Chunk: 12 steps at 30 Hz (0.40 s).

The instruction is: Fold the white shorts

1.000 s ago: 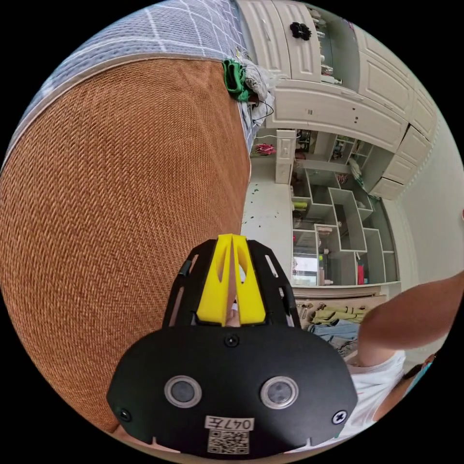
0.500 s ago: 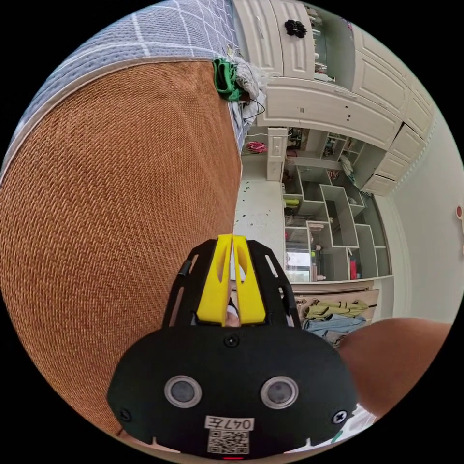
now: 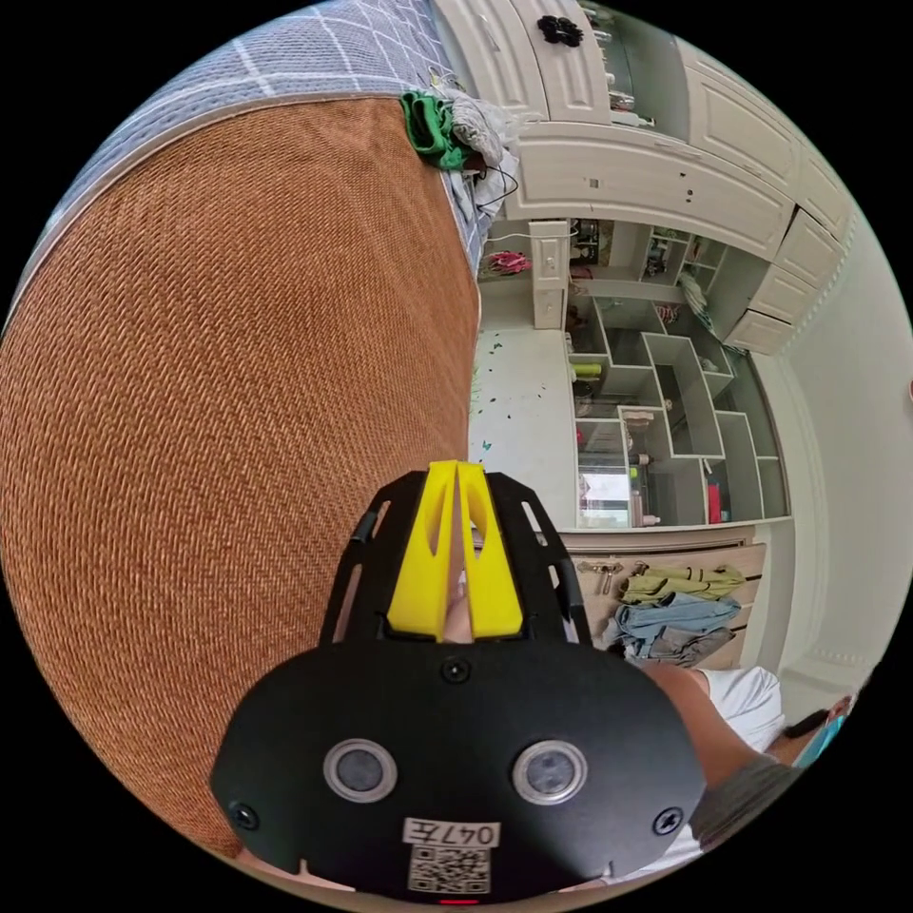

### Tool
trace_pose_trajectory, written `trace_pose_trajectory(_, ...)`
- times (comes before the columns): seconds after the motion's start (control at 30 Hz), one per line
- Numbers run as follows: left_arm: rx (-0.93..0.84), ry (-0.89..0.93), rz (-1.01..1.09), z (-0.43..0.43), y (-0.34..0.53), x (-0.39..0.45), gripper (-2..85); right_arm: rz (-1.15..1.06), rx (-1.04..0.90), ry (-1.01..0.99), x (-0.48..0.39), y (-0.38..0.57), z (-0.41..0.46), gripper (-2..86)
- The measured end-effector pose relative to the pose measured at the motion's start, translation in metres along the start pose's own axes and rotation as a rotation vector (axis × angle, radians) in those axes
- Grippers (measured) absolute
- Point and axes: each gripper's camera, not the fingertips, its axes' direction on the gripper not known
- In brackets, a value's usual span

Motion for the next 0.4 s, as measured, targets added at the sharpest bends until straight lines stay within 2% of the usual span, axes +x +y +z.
trace_pose_trajectory(0.13, -0.014, 0.020, -0.015, 0.000, 0.000, -0.011, -1.0, 0.007, -0.034, 0.034, -0.036, -0.016, -0.019, 19.7)
trace_pose_trajectory(0.27, -0.027, 0.007, 0.013, -0.006, -0.007, -0.011, -1.0, -0.128, 0.041, 0.212, -0.105, -0.014, -0.070, 18.2)
trace_pose_trajectory(0.4, -0.035, 0.030, 0.027, -0.013, -0.014, -0.014, -1.0, -0.244, 0.068, 0.280, -0.149, -0.003, -0.097, 16.5)
